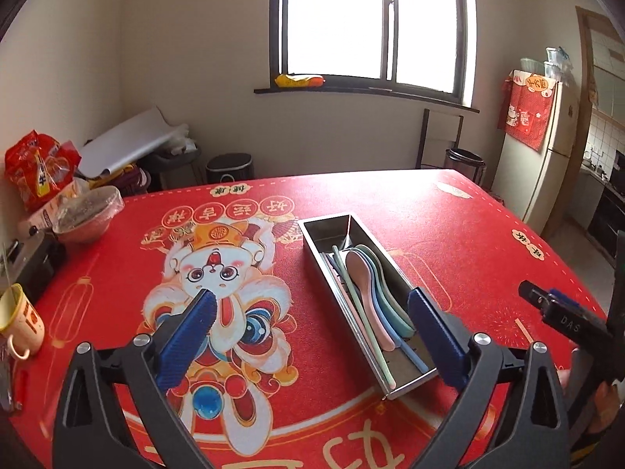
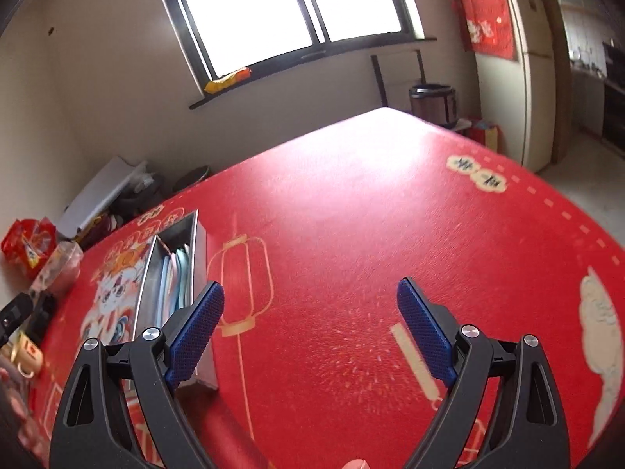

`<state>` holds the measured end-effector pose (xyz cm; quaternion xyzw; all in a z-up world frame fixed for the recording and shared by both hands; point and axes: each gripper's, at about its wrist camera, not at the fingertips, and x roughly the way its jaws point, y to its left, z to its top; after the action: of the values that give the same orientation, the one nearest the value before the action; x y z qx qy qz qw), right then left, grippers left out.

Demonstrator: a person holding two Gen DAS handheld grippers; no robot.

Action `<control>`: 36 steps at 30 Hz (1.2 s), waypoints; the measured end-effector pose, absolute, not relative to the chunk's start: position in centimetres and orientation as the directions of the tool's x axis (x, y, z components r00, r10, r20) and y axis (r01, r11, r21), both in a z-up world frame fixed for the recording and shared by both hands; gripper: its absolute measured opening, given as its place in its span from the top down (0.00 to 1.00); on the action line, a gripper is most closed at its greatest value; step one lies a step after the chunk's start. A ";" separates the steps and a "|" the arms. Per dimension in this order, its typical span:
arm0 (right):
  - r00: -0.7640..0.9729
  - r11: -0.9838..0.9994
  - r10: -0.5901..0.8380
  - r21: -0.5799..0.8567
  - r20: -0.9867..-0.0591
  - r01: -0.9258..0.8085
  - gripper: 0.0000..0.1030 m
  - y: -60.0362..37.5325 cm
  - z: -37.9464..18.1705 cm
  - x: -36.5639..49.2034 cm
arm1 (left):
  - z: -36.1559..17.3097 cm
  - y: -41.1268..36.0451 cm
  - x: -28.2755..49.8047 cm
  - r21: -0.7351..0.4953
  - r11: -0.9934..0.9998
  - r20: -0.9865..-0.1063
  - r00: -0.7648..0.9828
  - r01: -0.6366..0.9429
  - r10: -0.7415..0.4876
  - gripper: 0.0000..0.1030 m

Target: Organize utensils

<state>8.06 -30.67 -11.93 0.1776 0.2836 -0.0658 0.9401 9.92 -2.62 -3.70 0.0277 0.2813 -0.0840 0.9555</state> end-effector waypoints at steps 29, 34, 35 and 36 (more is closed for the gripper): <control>0.866 0.913 -0.396 -0.026 -0.304 0.408 0.15 -27.3 -2.1 -3.1 | 0.4 -4.3 2.4 0.022 0.953 -0.337 0.900 0.303 -0.278 0.06; 0.861 0.907 -0.407 -0.024 -0.305 0.421 0.16 -27.7 -2.1 -3.4 | 0.3 -4.7 2.3 0.038 0.955 -0.335 0.905 0.293 -0.264 0.06; 0.860 0.905 -0.410 -0.022 -0.305 0.424 0.15 -27.8 -2.1 -3.5 | 0.3 -4.8 2.3 0.040 0.955 -0.336 0.904 0.294 -0.264 0.06; 0.858 0.904 -0.412 -0.021 -0.308 0.427 0.15 -27.9 -2.1 -3.5 | 0.2 -4.9 2.3 0.039 0.955 -0.338 0.903 0.295 -0.266 0.06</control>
<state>-3.45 -27.87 -2.14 0.0238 0.1543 -0.2177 0.9634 2.32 -4.86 0.23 0.0445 0.1667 -0.1440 0.9744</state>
